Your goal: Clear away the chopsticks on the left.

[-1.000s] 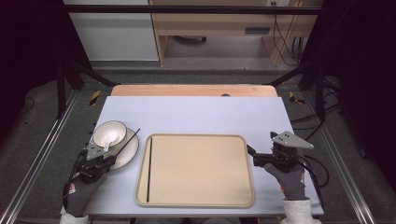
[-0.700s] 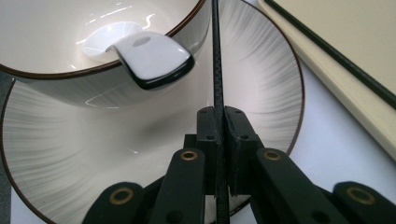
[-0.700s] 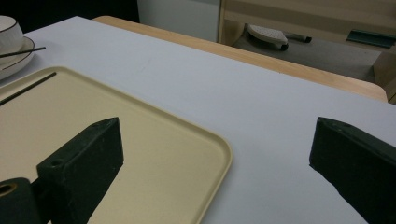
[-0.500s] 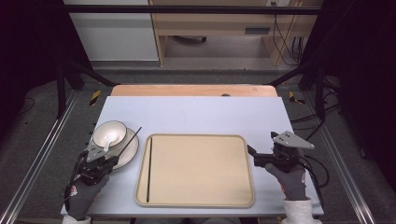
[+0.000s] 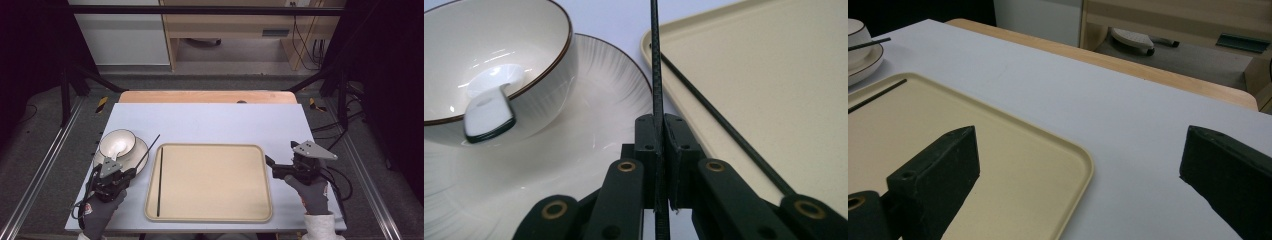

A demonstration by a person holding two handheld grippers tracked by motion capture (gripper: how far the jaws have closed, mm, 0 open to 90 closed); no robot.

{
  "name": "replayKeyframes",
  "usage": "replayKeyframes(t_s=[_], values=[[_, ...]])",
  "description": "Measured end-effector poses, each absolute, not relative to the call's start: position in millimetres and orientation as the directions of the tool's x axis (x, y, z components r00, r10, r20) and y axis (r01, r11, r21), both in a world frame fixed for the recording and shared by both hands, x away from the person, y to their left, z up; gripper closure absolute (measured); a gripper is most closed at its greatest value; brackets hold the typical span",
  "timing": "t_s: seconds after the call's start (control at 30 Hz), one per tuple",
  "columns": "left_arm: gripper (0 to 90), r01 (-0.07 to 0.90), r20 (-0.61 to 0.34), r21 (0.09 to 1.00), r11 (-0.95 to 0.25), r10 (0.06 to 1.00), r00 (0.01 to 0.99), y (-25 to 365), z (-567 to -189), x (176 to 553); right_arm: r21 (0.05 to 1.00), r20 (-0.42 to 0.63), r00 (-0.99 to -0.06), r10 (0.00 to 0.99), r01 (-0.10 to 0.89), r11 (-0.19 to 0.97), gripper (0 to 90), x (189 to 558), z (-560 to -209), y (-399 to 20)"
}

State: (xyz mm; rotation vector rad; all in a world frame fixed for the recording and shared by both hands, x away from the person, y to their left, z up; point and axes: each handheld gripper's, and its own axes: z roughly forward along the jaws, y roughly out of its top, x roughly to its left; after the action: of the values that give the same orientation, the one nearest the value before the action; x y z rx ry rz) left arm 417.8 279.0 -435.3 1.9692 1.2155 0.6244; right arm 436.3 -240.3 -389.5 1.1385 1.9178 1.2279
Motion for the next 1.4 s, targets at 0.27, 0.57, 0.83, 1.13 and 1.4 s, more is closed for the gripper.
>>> replayKeyframes(t_s=[0.27,0.57,0.83,1.13,1.4], values=[[85.2,0.530,0.002,0.814,-0.238,0.913,0.407,262.5,-433.4,410.5,0.916,-0.029,-0.462,0.886,0.343,0.209,2.8,436.1,-389.5,-240.3],[85.2,0.511,-0.022,0.840,-0.182,0.930,0.367,247.6,-433.3,402.4,0.916,-0.031,-0.464,0.885,0.340,0.211,2.8,436.0,-389.6,-240.0],[85.2,0.506,-0.044,0.853,-0.127,0.949,0.313,236.8,-433.0,395.9,0.917,-0.031,-0.463,0.886,0.340,0.210,2.8,435.4,-389.3,-240.0],[85.2,0.502,-0.067,0.861,-0.082,0.960,0.270,224.8,-430.4,391.6,0.921,-0.029,-0.457,0.889,0.334,0.201,2.8,433.8,-386.8,-242.6],[85.2,0.490,-0.063,0.870,-0.060,0.971,0.232,212.8,-423.9,387.8,0.924,-0.031,-0.459,0.888,0.327,0.201,2.8,432.4,-385.9,-243.1]])
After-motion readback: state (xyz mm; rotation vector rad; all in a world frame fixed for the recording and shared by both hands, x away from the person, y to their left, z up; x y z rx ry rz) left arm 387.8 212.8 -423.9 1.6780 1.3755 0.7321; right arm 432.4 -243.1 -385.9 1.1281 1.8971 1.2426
